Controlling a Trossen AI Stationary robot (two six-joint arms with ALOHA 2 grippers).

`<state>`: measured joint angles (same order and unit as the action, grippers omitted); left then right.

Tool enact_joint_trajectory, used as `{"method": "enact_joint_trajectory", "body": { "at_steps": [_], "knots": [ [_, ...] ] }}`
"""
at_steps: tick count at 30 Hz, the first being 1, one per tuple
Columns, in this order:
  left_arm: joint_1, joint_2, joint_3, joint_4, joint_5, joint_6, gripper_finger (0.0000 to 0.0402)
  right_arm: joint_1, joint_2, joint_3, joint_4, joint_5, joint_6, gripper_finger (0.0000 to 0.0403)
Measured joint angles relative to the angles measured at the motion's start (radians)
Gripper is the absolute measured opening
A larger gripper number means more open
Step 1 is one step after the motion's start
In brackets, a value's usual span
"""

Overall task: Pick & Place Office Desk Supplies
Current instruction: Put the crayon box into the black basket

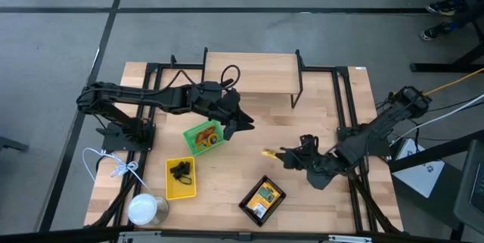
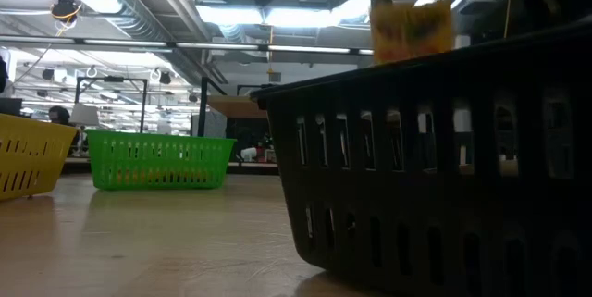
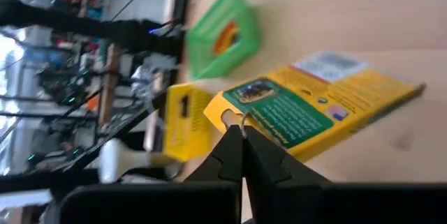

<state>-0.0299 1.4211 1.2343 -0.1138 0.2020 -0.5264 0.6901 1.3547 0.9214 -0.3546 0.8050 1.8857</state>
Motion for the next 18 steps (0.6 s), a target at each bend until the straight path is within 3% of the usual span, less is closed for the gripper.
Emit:
{"method": "enact_joint_trajectory", "body": {
  "at_steps": [10, 13, 16, 18],
  "knots": [
    [0.000, 0.000, 0.000, 0.019, 0.002, 0.017, 0.0145, 0.074, 0.099, 0.284, -0.040, 0.136, -0.092, 0.0000],
    [0.000, 0.000, 0.000, 0.020, 0.002, 0.018, 0.0145, 0.163, 0.169, 0.314, -0.046, 0.300, 0.033, 0.0000],
    [0.000, 0.000, 0.000, 0.034, 0.001, 0.018, 0.0145, 0.258, 0.260, 0.317, -0.050, 0.499, 0.262, 0.0000],
    [0.000, 0.000, 0.000, 0.048, -0.001, 0.018, 0.0145, 0.283, 0.325, 0.317, 0.004, 0.526, 0.323, 0.0000]
  ]
}}
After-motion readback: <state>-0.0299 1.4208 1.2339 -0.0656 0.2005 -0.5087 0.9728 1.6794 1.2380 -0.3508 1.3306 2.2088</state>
